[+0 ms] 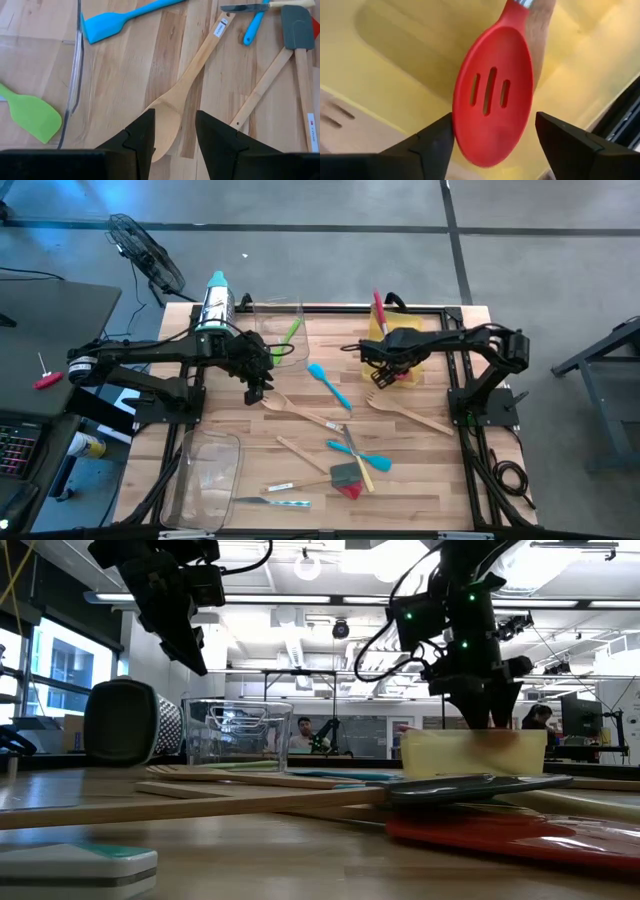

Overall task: Pick & Place Kitchen Items
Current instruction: Put the red serving spoon into the yellow bin, then put the yellow table knife into the bottom transparent bin

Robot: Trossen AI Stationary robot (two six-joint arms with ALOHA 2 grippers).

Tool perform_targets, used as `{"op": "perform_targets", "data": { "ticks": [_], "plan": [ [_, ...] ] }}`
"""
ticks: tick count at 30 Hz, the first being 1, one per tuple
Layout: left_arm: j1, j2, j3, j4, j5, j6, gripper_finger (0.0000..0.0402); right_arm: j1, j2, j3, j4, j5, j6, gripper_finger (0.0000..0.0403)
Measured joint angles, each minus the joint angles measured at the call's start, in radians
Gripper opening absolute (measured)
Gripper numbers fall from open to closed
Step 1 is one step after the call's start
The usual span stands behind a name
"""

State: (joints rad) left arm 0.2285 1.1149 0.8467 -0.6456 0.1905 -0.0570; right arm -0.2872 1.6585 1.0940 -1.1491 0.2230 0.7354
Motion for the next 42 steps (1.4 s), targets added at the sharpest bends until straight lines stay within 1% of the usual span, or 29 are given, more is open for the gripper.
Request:
{"op": "perform_targets", "data": {
  "ticks": [3,7,11,14,17,20,22,24,26,28,30,33,38,42],
  "plan": [
    [0.0,0.0,0.0,0.0,0.0,0.0,0.0139,-0.001,-0.003,0.0,-0.01,0.034,0.02,0.0266],
    [0.0,0.0,0.0,0.001,0.0,0.0,0.0139,-0.001,-0.031,0.0,-0.019,0.065,0.028,0.0251],
    [0.0,0.0,0.0,0.002,0.0,0.0,0.0139,-0.001,-0.095,0.0,-0.018,0.089,0.029,0.0233],
    [0.0,0.0,0.0,0.003,0.0,0.0,0.0139,-0.001,-0.163,0.0,-0.014,0.07,0.031,0.022],
    [0.0,0.0,0.0,0.003,0.0,0.0,0.0139,-0.001,-0.24,0.0,0.003,-0.015,0.028,0.021],
    [0.0,0.0,0.0,0.002,0.0,0.0,0.0139,0.007,-0.31,0.0,0.05,-0.163,0.026,0.0206],
    [0.0,0.0,0.0,0.001,0.0,0.0,0.0139,0.031,-0.344,0.001,0.087,-0.266,0.027,0.0205],
    [0.0,0.0,0.0,0.0,0.0,0.0,0.0139,0.071,-0.373,0.001,0.126,-0.344,0.027,0.0205],
    [0.0,0.0,0.0,-0.001,0.0,0.0,0.0139,0.121,-0.384,0.001,0.159,-0.389,0.024,0.0205],
    [0.0,0.0,0.0,-0.009,0.0,0.0,0.0139,0.178,-0.386,0.001,0.182,-0.411,0.023,0.0205],
    [0.0,0.0,0.0,-0.015,0.0,0.0,0.0139,0.24,-0.386,0.001,0.198,-0.406,0.023,0.0205],
    [0.0,0.0,0.001,-0.019,0.0,0.0,0.0139,0.333,-0.378,0.001,0.221,-0.369,0.021,0.0205],
    [0.0,0.0,0.001,-0.028,0.0,0.0,0.0139,0.495,-0.352,0.001,0.231,-0.242,0.025,0.0205],
    [0.0,0.0,0.001,-0.028,0.0,0.0,0.0139,0.589,-0.306,0.001,0.231,-0.156,0.03,0.0205]
  ]
}}
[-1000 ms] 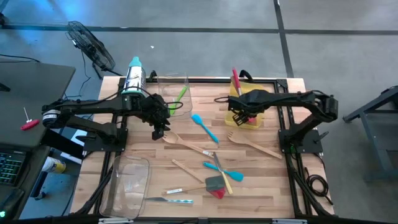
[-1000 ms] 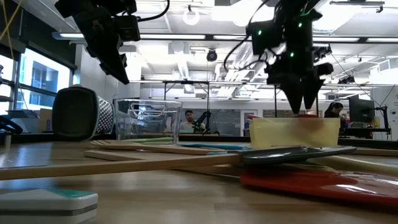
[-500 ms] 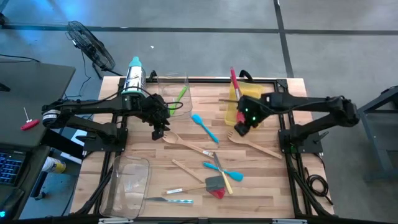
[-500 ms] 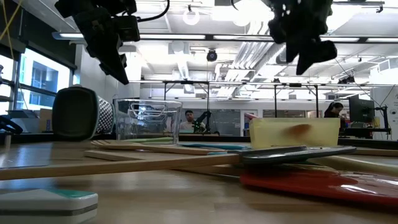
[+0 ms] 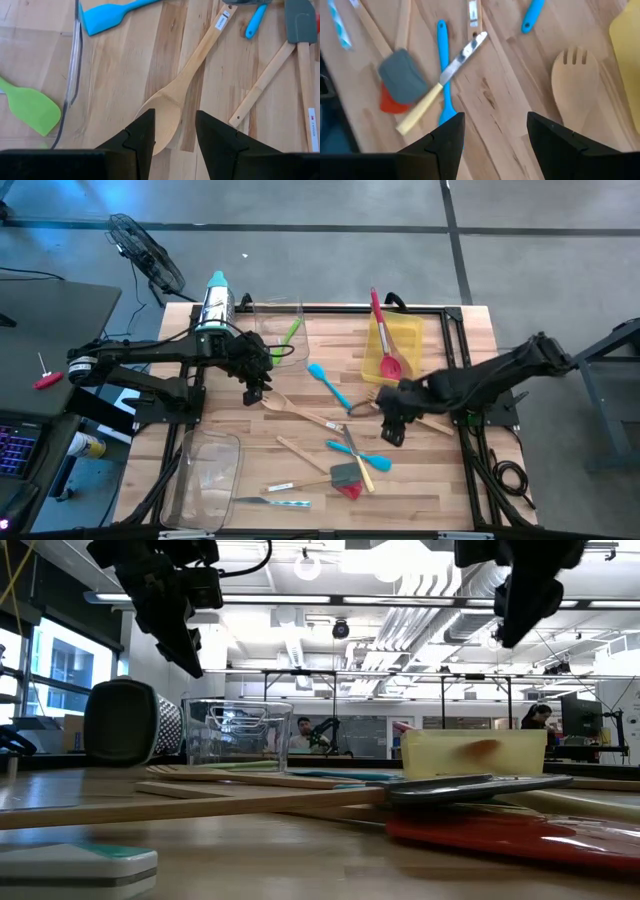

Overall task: Pick & Place Kitchen Items
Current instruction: Put the yellow table knife into the bottom transparent bin

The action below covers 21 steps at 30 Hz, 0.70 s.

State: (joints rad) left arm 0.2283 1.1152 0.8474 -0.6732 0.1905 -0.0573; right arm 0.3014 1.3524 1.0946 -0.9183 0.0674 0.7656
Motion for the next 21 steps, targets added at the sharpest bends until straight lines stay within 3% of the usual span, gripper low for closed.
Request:
{"op": "perform_targets", "data": {
  "ticks": [6,10,16,21],
  "plan": [
    [0.0,0.0,0.0,0.0,0.0,0.0,0.0139,0.074,0.104,0.0,0.029,0.036,0.047,0.0205],
    [0.0,0.0,0.0,0.0,0.0,0.0,0.0139,0.079,0.179,0.0,0.144,0.021,0.08,0.0205],
    [0.0,0.0,0.0,0.0,0.0,0.0,0.0139,0.076,0.27,0.0,0.408,-0.137,0.163,0.0205],
    [0.0,0.0,0.0,-0.002,0.0,0.0,0.0139,0.094,0.343,0.0,0.459,-0.321,0.292,0.0205]
  ]
}}
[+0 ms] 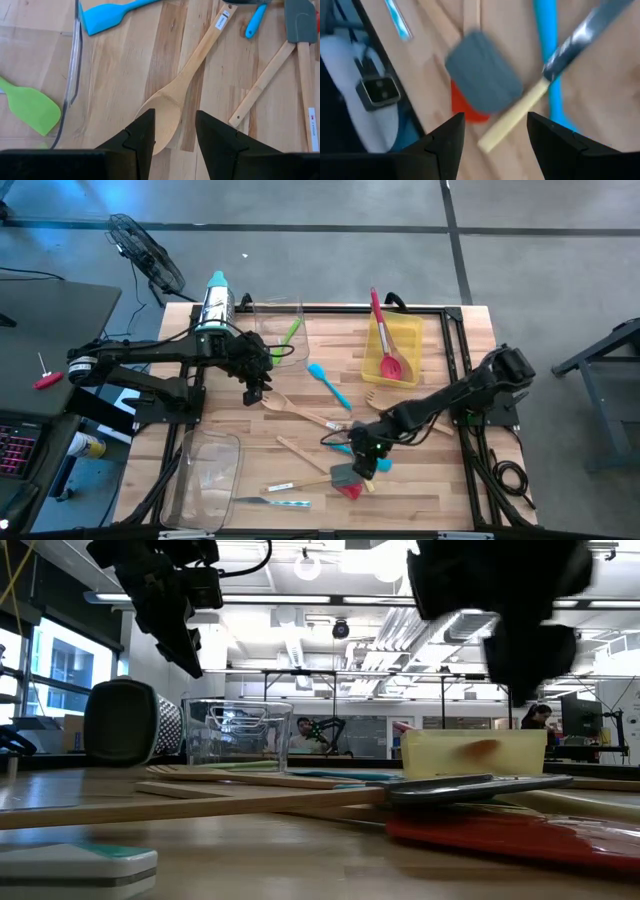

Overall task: Pick & Place Kitchen Items
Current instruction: Put the yellow table knife into the bottom transparent bin

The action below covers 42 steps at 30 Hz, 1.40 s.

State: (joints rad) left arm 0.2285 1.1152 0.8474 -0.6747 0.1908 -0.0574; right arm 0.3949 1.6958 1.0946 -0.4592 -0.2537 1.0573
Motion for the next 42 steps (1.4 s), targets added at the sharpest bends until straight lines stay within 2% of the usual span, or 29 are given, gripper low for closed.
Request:
{"op": "perform_targets", "data": {
  "ticks": [3,6,13,19,25,31,36,42],
  "plan": [
    [0.0,0.0,0.0,-0.001,0.0,0.0,0.0139,0.039,0.031,0.0,0.0,-0.089,0.078,0.0205],
    [0.0,0.0,0.0,-0.001,0.0,0.0,0.0139,0.075,0.041,0.0,0.007,-0.12,0.149,0.0205],
    [0.0,0.0,0.0,-0.002,0.0,0.0,0.0139,0.118,0.044,0.0,0.034,-0.047,0.258,0.0205],
    [0.0,0.0,0.0,-0.005,0.0,0.0,0.0139,0.14,0.071,0.0,0.032,0.023,0.245,0.0205],
    [0.0,0.0,0.0,-0.011,0.0,0.0,0.0139,0.148,0.142,-0.001,0.054,0.037,0.236,0.0205],
    [0.0,0.0,0.0,-0.017,0.0,0.0,0.0139,0.148,0.146,0.0,0.095,0.085,0.221,0.0205],
    [0.0,0.0,0.0,-0.017,0.0,0.0,0.0139,0.139,0.146,0.0,0.085,0.07,0.212,0.0205],
    [0.0,0.0,0.0,-0.017,0.0,0.0,0.0139,0.122,0.146,0.0,-0.009,0.042,0.23,0.0205]
  ]
}}
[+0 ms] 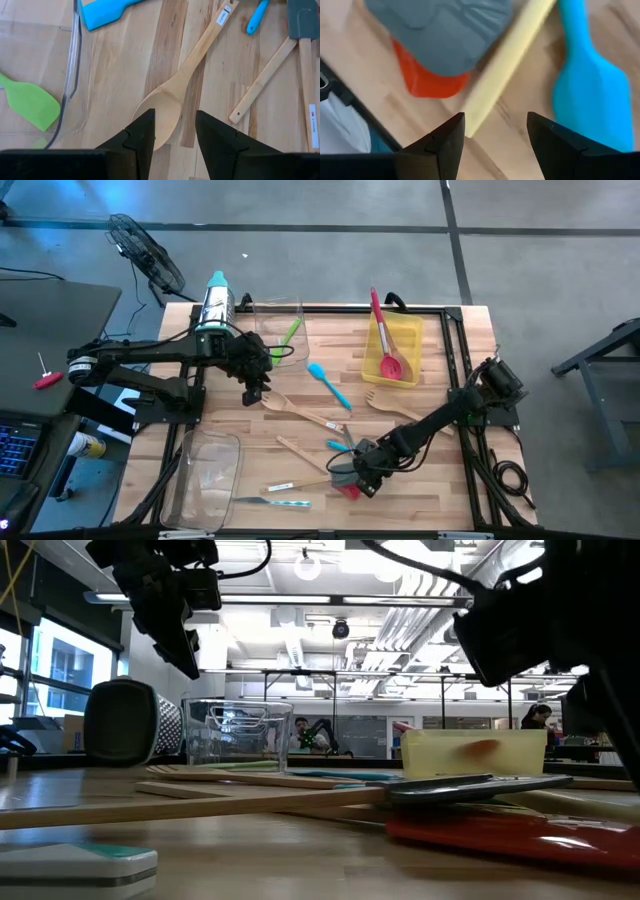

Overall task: Pick & Place Kitchen Items
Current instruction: Put the yellow table knife into the bottom transparent bin

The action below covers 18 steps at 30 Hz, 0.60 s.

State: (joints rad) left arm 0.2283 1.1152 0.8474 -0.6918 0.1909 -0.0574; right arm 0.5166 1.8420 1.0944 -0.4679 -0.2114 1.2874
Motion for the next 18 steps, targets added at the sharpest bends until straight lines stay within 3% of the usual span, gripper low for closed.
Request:
{"op": "perform_targets", "data": {
  "ticks": [9,18],
  "plan": [
    [0.0,0.0,0.0,-0.039,0.0,0.007,0.0139,-0.014,0.0,0.0,0.102,-0.086,0.02,0.0205],
    [0.0,0.0,0.0,-0.041,0.0,0.026,0.0139,-0.015,0.0,0.0,0.043,-0.034,0.026,0.0205]
  ]
}}
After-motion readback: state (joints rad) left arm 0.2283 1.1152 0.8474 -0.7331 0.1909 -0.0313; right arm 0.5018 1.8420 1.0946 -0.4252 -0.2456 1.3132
